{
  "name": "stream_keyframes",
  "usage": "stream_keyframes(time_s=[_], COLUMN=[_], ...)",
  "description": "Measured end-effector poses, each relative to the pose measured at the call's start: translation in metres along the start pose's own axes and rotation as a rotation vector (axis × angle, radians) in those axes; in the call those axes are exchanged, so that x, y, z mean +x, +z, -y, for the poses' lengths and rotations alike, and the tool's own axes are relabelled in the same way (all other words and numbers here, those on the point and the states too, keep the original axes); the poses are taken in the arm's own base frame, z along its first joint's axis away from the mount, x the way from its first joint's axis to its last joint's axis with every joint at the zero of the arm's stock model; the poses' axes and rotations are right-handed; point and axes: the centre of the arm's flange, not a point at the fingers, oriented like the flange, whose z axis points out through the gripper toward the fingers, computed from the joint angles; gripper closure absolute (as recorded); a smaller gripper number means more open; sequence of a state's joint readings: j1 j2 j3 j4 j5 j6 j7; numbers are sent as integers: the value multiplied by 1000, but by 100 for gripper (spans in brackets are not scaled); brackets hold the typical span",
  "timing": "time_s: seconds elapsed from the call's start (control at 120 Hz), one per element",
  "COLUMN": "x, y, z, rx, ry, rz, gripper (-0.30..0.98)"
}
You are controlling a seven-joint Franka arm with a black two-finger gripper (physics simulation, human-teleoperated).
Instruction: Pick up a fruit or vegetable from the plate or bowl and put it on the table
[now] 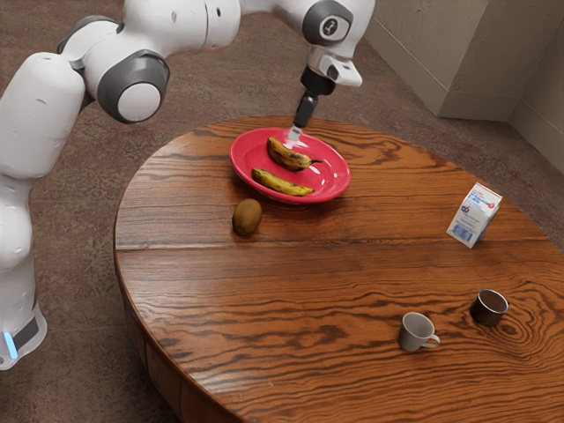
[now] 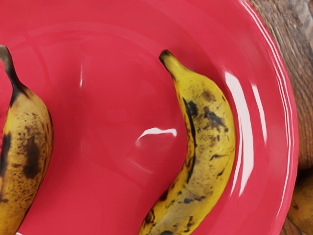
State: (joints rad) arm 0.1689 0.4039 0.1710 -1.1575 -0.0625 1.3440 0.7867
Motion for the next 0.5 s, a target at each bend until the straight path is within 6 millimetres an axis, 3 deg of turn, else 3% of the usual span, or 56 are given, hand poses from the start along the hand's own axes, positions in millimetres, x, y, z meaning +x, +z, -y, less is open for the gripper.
stream_keyframes(time_s=[0.342, 0.433, 0.5], x=[15, 48, 62], y=[-13, 29, 43], z=[-5, 5, 10], rx=[69, 54, 82], ry=[149, 194, 219], rz=[-79, -54, -45], gripper=[0, 0, 0])
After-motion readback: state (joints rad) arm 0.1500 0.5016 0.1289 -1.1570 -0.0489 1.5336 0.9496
